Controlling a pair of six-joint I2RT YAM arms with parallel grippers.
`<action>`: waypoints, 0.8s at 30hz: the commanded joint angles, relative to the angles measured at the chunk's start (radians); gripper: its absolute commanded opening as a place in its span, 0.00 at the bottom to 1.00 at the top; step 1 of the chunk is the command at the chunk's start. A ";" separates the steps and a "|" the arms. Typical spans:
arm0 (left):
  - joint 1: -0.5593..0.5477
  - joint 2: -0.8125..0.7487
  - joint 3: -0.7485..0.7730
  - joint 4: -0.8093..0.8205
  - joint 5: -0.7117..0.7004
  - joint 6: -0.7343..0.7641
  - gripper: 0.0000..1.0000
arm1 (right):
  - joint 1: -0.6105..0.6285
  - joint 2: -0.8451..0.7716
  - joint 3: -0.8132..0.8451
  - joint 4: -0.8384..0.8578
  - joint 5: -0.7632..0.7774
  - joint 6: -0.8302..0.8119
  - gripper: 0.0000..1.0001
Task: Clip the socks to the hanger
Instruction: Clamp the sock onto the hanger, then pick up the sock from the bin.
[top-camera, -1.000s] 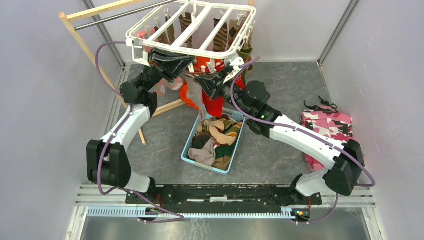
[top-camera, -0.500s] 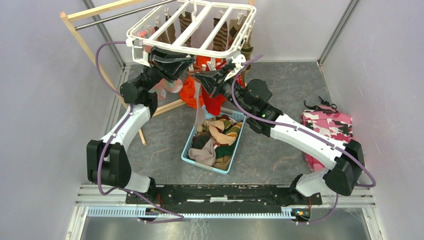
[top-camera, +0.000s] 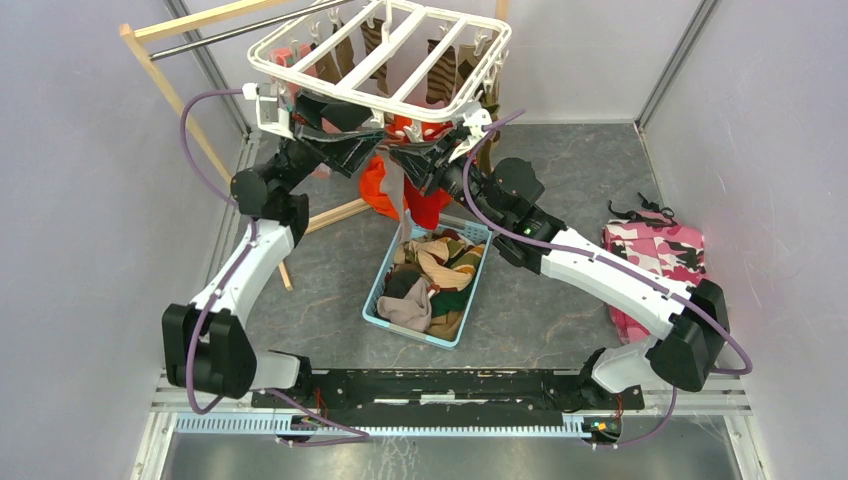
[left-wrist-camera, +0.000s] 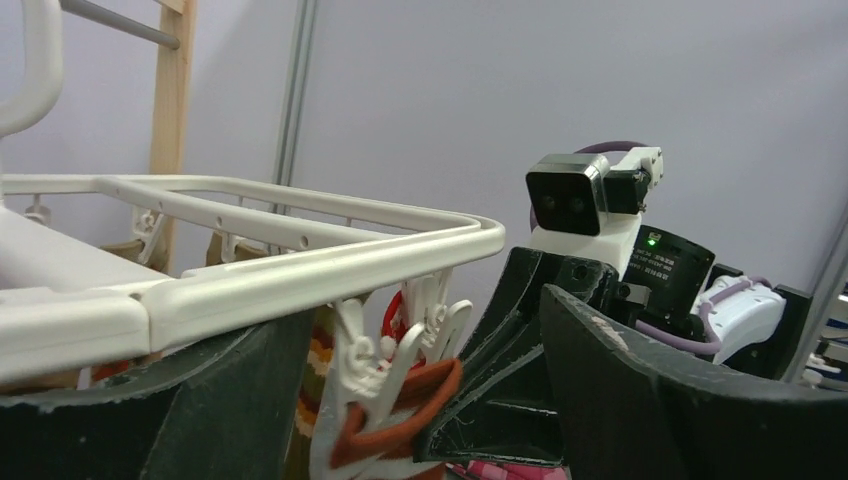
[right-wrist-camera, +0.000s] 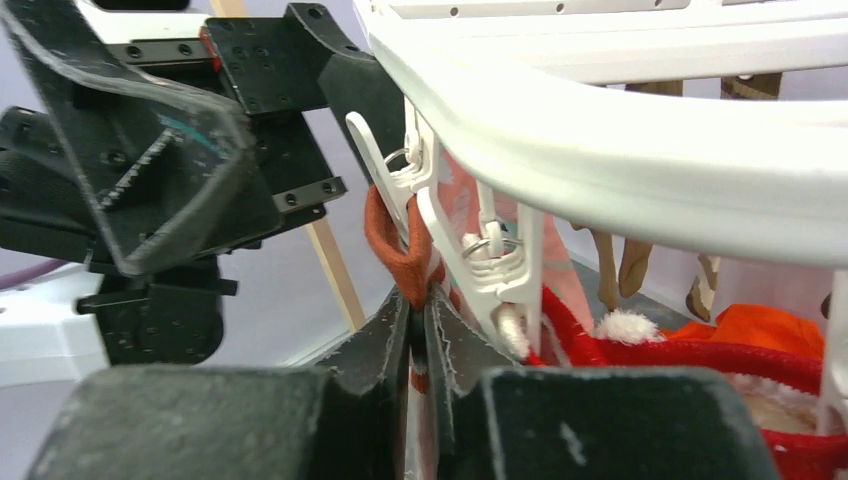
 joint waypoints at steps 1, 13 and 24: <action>0.000 -0.109 -0.046 -0.131 -0.077 0.111 0.90 | -0.005 -0.037 -0.003 0.020 0.011 -0.013 0.17; 0.000 -0.400 -0.127 -0.780 -0.283 0.413 0.93 | -0.008 -0.098 -0.093 0.017 -0.106 -0.116 0.48; 0.000 -0.701 -0.298 -1.049 -0.262 0.514 0.98 | -0.009 -0.318 -0.342 -0.064 -0.251 -0.312 0.75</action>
